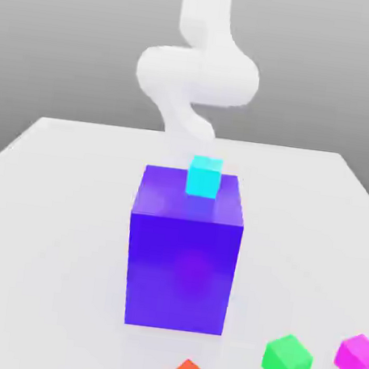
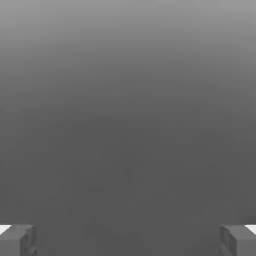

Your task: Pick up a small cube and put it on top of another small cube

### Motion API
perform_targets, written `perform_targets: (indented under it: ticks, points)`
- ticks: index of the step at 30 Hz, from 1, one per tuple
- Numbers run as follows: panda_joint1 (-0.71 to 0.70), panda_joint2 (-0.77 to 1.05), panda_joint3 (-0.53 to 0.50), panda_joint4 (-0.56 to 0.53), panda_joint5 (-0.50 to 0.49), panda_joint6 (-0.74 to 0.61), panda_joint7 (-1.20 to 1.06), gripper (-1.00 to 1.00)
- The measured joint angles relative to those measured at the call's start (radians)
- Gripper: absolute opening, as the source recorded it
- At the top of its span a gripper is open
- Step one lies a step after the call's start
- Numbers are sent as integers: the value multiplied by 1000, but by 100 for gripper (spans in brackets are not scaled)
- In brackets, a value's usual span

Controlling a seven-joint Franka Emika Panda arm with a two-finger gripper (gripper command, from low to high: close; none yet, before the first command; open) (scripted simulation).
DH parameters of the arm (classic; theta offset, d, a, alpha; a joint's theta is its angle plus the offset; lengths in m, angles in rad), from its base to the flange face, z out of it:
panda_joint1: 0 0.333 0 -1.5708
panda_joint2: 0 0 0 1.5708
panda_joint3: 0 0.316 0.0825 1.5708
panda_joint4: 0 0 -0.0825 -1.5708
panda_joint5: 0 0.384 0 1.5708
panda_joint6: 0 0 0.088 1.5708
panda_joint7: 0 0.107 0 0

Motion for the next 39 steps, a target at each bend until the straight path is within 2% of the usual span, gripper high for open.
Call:
perform_targets:
  ticks: [11,18,23,29,33,34,39]
  points:
    - [9,403,197,-11,-123,117,124,0]
    - [72,659,273,-17,-221,189,216,0]
    - [140,837,295,-23,-265,243,264,0]
    - [209,1039,336,-32,-272,316,289,0]
    - [278,1183,268,-4,-344,413,345,0]
    - [297,1216,246,4,-364,437,360,-100]
    - [297,1216,246,4,-364,438,360,-100]
